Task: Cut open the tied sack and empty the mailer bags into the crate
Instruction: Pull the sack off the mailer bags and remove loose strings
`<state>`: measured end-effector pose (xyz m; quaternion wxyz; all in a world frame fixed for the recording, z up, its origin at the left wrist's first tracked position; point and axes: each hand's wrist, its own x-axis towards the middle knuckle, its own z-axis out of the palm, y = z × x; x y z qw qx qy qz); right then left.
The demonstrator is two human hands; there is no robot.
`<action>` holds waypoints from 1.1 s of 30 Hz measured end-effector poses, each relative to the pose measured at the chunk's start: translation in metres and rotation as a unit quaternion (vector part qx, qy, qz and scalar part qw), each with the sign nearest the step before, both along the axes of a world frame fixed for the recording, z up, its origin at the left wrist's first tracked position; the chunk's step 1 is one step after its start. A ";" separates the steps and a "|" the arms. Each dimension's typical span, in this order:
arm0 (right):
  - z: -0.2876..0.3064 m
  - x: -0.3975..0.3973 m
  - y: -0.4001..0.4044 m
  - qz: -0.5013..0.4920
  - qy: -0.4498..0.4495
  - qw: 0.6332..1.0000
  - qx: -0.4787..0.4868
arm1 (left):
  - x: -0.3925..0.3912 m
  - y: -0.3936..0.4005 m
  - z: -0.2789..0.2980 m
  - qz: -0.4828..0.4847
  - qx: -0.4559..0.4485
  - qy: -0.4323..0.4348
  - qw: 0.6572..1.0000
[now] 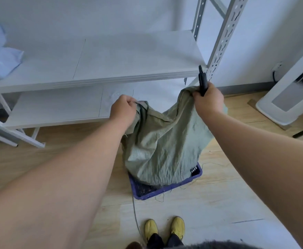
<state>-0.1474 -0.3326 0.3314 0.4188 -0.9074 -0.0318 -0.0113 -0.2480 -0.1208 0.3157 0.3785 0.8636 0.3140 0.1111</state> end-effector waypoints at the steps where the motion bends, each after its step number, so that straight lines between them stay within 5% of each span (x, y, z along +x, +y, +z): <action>1: 0.003 0.001 0.000 -0.004 -0.010 1.000 0.015 | 0.000 0.001 0.005 0.010 -0.008 -0.039 0.999; 5: 0.012 0.009 -0.004 -0.032 -0.046 0.997 0.048 | 0.000 -0.004 0.019 0.005 -0.036 -0.137 0.990; 9: 0.016 0.003 0.006 0.046 -0.023 0.998 0.026 | -0.014 -0.014 0.008 -0.074 -0.035 0.005 0.997; 13: 0.028 -0.015 0.031 0.132 -0.004 0.991 0.032 | -0.012 -0.021 0.020 -0.117 -0.044 -0.041 0.991; 16: 0.032 -0.031 0.047 0.185 0.030 0.982 0.020 | -0.010 -0.039 0.021 -0.182 -0.035 0.004 0.983; 22: 0.035 -0.027 0.032 0.277 0.078 0.958 -0.012 | -0.009 -0.039 0.005 -0.128 -0.005 -0.030 0.991; 28: -0.001 0.005 -0.001 0.310 0.120 0.919 -0.213 | -0.007 -0.034 -0.005 -0.075 -0.064 -0.095 0.991; 33: -0.062 0.024 -0.014 0.217 0.194 0.955 -0.054 | 0.004 -0.027 -0.016 0.015 -0.128 -0.123 0.984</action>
